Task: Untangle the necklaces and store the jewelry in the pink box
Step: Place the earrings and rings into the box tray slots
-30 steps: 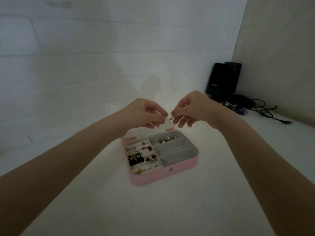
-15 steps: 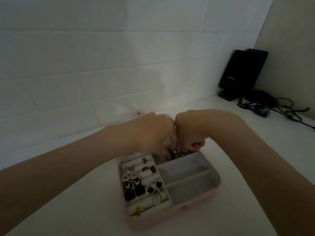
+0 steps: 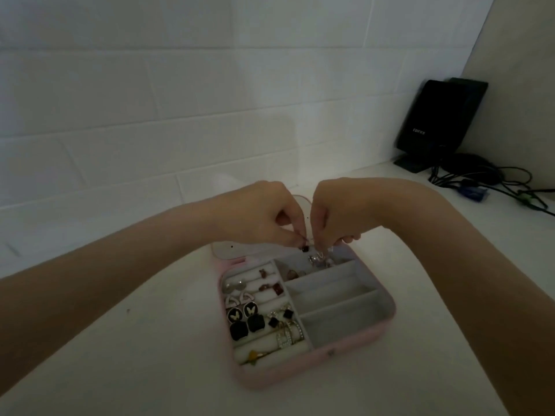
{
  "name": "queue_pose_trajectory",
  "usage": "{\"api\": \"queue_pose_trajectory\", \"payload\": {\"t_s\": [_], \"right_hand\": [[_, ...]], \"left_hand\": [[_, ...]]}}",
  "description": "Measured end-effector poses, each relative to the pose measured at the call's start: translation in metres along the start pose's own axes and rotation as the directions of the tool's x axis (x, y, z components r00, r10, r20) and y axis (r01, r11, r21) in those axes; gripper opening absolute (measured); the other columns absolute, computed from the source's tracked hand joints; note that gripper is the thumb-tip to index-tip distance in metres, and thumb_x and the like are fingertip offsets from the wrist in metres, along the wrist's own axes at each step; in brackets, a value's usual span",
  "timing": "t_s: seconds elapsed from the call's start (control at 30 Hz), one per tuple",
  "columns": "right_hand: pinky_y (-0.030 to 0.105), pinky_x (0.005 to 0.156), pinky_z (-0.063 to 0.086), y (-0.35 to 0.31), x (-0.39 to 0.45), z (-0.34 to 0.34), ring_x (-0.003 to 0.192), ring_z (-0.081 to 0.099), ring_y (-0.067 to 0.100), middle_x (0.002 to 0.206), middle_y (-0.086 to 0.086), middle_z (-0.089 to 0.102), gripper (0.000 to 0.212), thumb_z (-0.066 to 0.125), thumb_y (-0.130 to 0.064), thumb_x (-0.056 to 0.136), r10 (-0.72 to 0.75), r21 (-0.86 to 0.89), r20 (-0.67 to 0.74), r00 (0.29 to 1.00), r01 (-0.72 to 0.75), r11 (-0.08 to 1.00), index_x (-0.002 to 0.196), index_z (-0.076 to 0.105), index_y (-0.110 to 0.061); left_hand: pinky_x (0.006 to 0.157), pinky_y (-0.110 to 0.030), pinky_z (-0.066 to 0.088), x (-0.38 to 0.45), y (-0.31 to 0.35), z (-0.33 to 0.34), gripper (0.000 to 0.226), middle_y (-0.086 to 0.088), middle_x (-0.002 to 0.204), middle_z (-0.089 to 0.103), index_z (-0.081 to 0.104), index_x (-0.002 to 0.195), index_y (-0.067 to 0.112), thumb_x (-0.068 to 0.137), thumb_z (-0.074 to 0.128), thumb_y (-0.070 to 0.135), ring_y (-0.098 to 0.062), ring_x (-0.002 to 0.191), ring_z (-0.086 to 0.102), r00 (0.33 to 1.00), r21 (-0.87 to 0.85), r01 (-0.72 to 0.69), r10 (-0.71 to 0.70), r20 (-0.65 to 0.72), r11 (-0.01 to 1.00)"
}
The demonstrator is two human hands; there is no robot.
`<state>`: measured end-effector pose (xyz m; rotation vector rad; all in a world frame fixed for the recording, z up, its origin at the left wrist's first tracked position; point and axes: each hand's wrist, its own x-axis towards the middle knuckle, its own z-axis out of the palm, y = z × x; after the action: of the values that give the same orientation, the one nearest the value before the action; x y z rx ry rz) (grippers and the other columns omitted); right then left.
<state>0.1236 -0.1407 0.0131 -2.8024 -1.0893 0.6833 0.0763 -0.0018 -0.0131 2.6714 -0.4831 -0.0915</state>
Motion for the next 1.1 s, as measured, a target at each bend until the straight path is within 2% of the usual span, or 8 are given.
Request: {"api": "queue_pose_trajectory", "payload": {"t_s": [0.1, 0.23, 0.43, 0.53, 0.67, 0.8, 0.93, 1.1], "right_hand": [[0.013, 0.047, 0.042, 0.003, -0.006, -0.003, 0.048, 0.049, 0.006, 0.058, -0.001, 0.058, 0.014, 0.068, -0.016, 0.08, -0.014, 0.029, -0.031, 0.999, 0.015, 0.999, 0.083, 0.072, -0.002], [0.017, 0.051, 0.043, 0.01, -0.01, -0.002, 0.048, 0.05, 0.009, 0.054, -0.002, 0.057, 0.016, 0.068, -0.018, 0.081, -0.01, 0.048, -0.12, 0.993, 0.016, 0.999, 0.08, 0.071, -0.002], [0.018, 0.053, 0.045, 0.006, -0.003, 0.009, 0.053, 0.053, 0.01, 0.061, 0.0, 0.06, 0.014, 0.067, -0.016, 0.081, -0.008, 0.05, -0.144, 0.99, 0.015, 0.999, 0.083, 0.071, -0.003], [0.016, 0.053, 0.047, 0.002, 0.002, 0.014, 0.052, 0.055, 0.007, 0.062, -0.001, 0.063, 0.01, 0.068, -0.015, 0.08, -0.008, 0.039, -0.116, 0.993, 0.012, 0.999, 0.083, 0.072, -0.007], [0.013, 0.045, 0.041, 0.009, -0.003, 0.01, 0.035, 0.048, 0.0, 0.053, -0.004, 0.061, 0.016, 0.067, -0.019, 0.082, 0.033, -0.001, -0.131, 0.991, -0.033, 0.999, 0.075, 0.07, -0.006], [0.023, 0.061, 0.047, 0.009, -0.002, 0.02, 0.048, 0.053, 0.006, 0.04, -0.009, 0.054, 0.031, 0.073, -0.028, 0.075, 0.104, -0.151, -0.154, 0.983, -0.127, 0.98, 0.055, 0.054, -0.015], [0.031, 0.069, 0.044, 0.0, 0.003, 0.028, 0.073, 0.053, 0.021, 0.065, -0.001, 0.046, 0.037, 0.076, -0.026, 0.072, 0.112, -0.233, -0.185, 0.976, -0.155, 0.96, 0.07, 0.041, -0.012], [0.023, 0.051, 0.041, 0.004, 0.003, 0.022, 0.048, 0.046, 0.015, 0.051, 0.0, 0.048, 0.03, 0.072, -0.021, 0.074, 0.142, -0.048, -0.037, 0.989, -0.144, 0.988, 0.059, 0.05, -0.009]], "left_hand": [[0.049, -0.012, 0.029, -0.004, 0.001, -0.002, 0.014, 0.01, 0.047, 0.039, 0.067, 0.07, 0.032, 0.08, 0.07, 0.023, -0.006, 0.046, 0.036, 0.998, -0.098, 0.055, -0.057, -0.021, 0.994], [0.047, -0.011, 0.029, -0.007, 0.001, -0.004, 0.016, 0.013, 0.038, 0.036, 0.066, 0.066, 0.032, 0.079, 0.071, 0.023, -0.004, 0.043, 0.035, 0.993, -0.116, 0.081, -0.091, -0.08, 0.99], [0.06, -0.021, 0.038, -0.011, 0.009, 0.01, 0.01, 0.013, 0.05, 0.042, 0.072, 0.077, 0.024, 0.08, 0.068, 0.033, -0.004, 0.051, 0.042, 0.998, 0.184, 0.063, -0.062, -0.01, 0.981], [0.068, -0.024, 0.046, -0.011, 0.014, 0.018, 0.018, 0.012, 0.077, 0.061, 0.073, 0.089, 0.027, 0.081, 0.065, 0.04, -0.004, 0.071, 0.054, 0.993, 0.298, 0.089, -0.107, 0.046, 0.951], [0.065, -0.024, 0.044, -0.007, 0.016, 0.026, 0.011, 0.009, 0.085, 0.062, 0.07, 0.079, 0.027, 0.08, 0.062, 0.034, -0.012, 0.085, 0.06, 0.99, 0.338, 0.109, -0.134, 0.053, 0.935], [0.064, -0.021, 0.042, -0.004, 0.02, 0.029, 0.01, 0.006, 0.086, 0.064, 0.069, 0.078, 0.024, 0.08, 0.06, 0.022, -0.014, 0.084, 0.059, 0.991, 0.33, 0.109, -0.127, 0.032, 0.938], [0.063, -0.023, 0.038, -0.008, 0.018, 0.024, 0.009, 0.012, 0.072, 0.052, 0.061, 0.071, 0.03, 0.079, 0.063, 0.026, -0.005, 0.069, 0.051, 0.995, 0.296, 0.096, -0.102, 0.007, 0.95], [0.06, -0.008, 0.036, -0.013, 0.015, 0.011, 0.003, 0.017, 0.07, 0.053, 0.065, 0.078, 0.027, 0.08, 0.067, 0.028, -0.002, 0.066, 0.05, 0.995, 0.179, 0.084, -0.073, -0.071, 0.98]]}}
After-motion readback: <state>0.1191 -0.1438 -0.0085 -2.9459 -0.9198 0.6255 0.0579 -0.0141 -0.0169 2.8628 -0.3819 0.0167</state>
